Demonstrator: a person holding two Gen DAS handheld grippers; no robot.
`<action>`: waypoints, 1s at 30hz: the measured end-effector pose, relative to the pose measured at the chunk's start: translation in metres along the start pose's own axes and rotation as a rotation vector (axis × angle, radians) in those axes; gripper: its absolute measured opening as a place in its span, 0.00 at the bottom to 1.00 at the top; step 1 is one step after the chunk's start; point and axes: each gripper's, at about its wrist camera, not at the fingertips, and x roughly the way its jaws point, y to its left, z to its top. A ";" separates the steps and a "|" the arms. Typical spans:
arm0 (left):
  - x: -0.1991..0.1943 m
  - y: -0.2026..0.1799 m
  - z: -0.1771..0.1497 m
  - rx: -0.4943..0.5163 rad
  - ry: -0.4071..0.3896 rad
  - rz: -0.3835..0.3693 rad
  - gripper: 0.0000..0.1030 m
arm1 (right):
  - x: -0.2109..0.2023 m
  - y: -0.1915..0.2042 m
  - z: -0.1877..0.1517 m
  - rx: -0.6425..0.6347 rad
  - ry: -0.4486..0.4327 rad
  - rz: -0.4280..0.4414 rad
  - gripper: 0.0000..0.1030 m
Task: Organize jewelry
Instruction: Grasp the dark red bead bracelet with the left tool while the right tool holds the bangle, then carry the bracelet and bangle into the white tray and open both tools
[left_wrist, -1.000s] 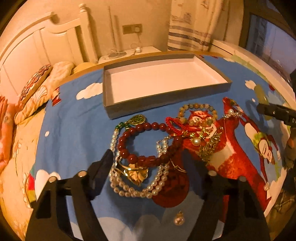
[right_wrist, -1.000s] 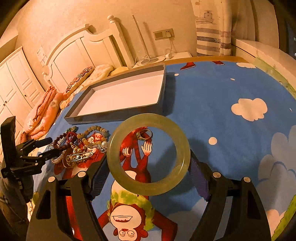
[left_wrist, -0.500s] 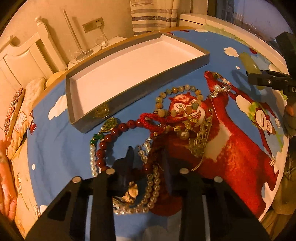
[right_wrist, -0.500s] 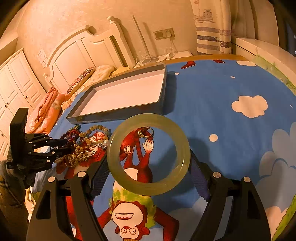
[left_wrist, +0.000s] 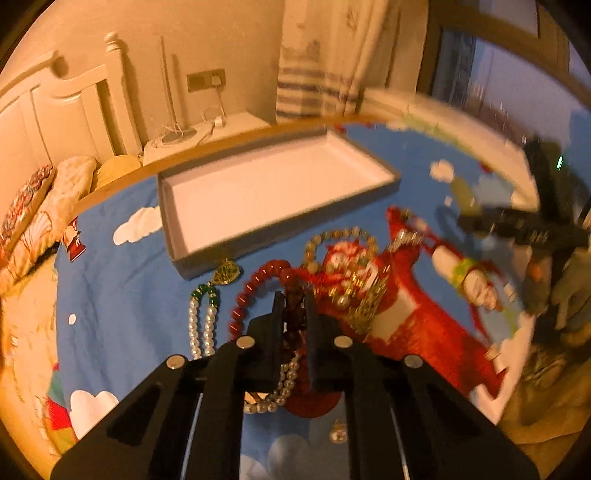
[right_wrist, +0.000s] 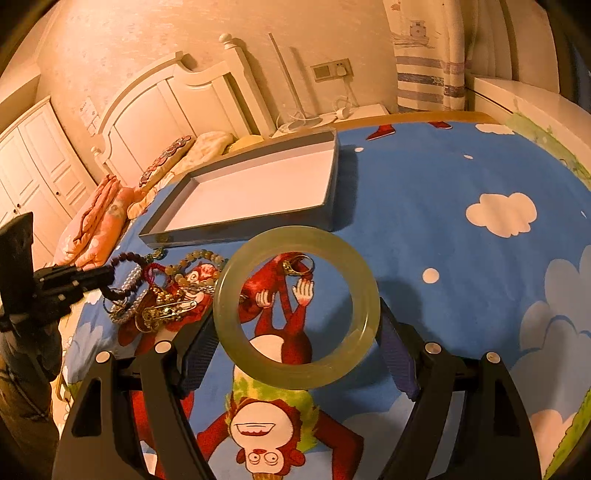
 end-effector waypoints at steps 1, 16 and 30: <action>-0.005 0.002 0.001 -0.012 -0.013 -0.007 0.10 | 0.000 0.001 0.000 -0.005 -0.001 0.004 0.75; -0.022 0.015 0.017 -0.099 -0.107 -0.030 0.10 | 0.002 0.013 0.006 -0.047 0.003 0.001 0.75; -0.024 0.039 0.068 -0.141 -0.170 0.015 0.10 | 0.025 0.033 0.052 -0.162 -0.027 -0.021 0.75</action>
